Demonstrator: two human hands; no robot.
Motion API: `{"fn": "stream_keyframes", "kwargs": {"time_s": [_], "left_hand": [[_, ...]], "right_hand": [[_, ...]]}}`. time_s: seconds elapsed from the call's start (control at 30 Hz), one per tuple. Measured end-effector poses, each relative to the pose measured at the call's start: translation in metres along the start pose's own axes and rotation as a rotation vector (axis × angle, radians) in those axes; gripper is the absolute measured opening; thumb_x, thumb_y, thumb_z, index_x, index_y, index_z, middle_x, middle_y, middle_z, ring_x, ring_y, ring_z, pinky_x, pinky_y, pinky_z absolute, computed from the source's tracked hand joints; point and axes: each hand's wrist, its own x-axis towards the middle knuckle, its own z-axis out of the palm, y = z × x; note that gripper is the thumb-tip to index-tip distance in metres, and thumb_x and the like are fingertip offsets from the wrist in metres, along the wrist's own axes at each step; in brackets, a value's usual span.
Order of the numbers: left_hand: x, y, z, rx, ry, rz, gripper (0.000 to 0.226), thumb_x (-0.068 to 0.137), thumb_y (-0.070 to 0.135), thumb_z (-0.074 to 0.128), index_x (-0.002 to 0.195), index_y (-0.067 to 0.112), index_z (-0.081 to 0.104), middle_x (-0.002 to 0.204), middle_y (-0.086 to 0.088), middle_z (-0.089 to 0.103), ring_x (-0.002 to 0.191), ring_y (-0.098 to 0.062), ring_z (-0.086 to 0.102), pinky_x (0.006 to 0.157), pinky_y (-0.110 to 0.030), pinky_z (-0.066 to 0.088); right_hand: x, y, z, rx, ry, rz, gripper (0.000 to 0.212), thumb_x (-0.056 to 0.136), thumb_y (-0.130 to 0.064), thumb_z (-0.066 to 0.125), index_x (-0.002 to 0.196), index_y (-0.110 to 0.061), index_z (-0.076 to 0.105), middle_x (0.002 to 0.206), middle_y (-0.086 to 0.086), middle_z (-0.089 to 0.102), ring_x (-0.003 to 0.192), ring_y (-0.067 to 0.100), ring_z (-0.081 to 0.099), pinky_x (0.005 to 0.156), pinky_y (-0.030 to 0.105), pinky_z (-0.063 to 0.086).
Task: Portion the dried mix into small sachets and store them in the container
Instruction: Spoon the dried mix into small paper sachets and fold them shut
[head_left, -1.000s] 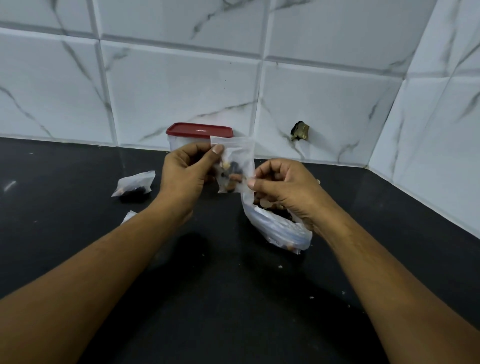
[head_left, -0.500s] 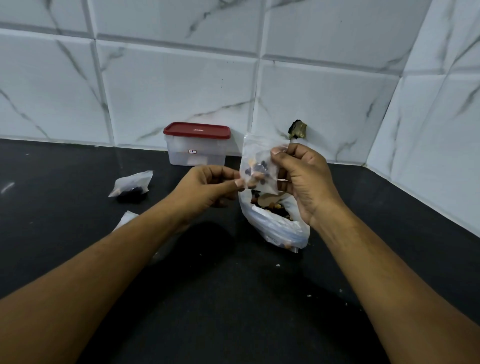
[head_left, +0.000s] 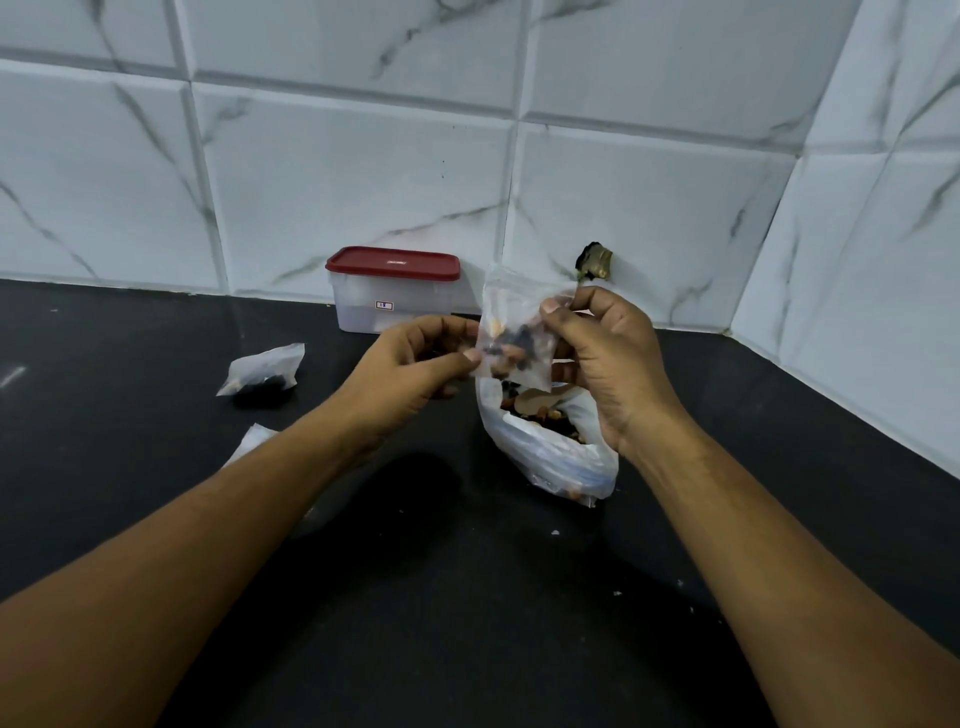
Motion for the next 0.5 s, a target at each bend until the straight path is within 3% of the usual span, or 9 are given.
{"fn": "stream_keyframes", "kwargs": {"time_s": [0.07,0.13,0.2,0.4,0.5], "left_hand": [[-0.0001,0.0011,0.0012,-0.052,0.026,0.016,0.024,0.098,0.024,0.066,0.119,0.016,0.071,0.111,-0.006,0.078,0.109,-0.027,0.072,0.096,-0.044,0.057],[0.0009,0.0023,0.0011,-0.112,0.081,0.037,0.029,0.094,0.028,0.068,0.117,0.011,0.073,0.104,-0.004,0.079,0.098,-0.021,0.075,0.094,-0.041,0.058],[0.0026,0.0020,-0.0016,-0.168,0.140,0.047,0.022,0.093,0.026,0.069,0.108,0.011,0.076,0.095,-0.004,0.079,0.090,-0.016,0.073,0.095,-0.043,0.055],[0.0056,-0.0016,-0.0028,-0.236,0.178,0.039,0.018,0.093,0.022,0.072,0.106,0.011,0.079,0.098,-0.008,0.080,0.094,-0.020,0.074,0.102,-0.052,0.054],[0.0064,-0.0015,-0.0034,-0.268,0.178,0.047,0.020,0.092,0.020,0.073,0.108,0.010,0.078,0.100,-0.009,0.080,0.093,-0.020,0.074,0.097,-0.047,0.057]], "right_hand": [[-0.0033,-0.0002,0.0028,-0.009,-0.046,-0.004,0.008,0.097,-0.012,0.070,0.104,-0.009,0.069,0.088,0.006,0.078,0.077,0.019,0.076,0.062,0.034,0.061],[-0.0044,0.0011,0.0062,-0.025,-0.078,-0.017,0.013,0.096,-0.013,0.072,0.107,-0.006,0.070,0.094,0.010,0.079,0.084,0.022,0.075,0.077,0.049,0.064],[-0.0044,0.0024,0.0085,-0.018,-0.092,-0.021,0.015,0.095,-0.015,0.075,0.107,-0.007,0.071,0.097,0.015,0.079,0.088,0.028,0.071,0.089,0.060,0.058],[-0.0027,0.0039,0.0085,0.001,-0.078,-0.020,0.020,0.091,-0.017,0.079,0.107,-0.007,0.074,0.097,0.020,0.076,0.081,0.030,0.062,0.079,0.057,0.058],[-0.0030,0.0052,0.0092,0.027,-0.085,-0.007,0.017,0.090,-0.015,0.080,0.104,-0.008,0.075,0.099,0.024,0.075,0.085,0.033,0.061,0.086,0.073,0.052]]}}
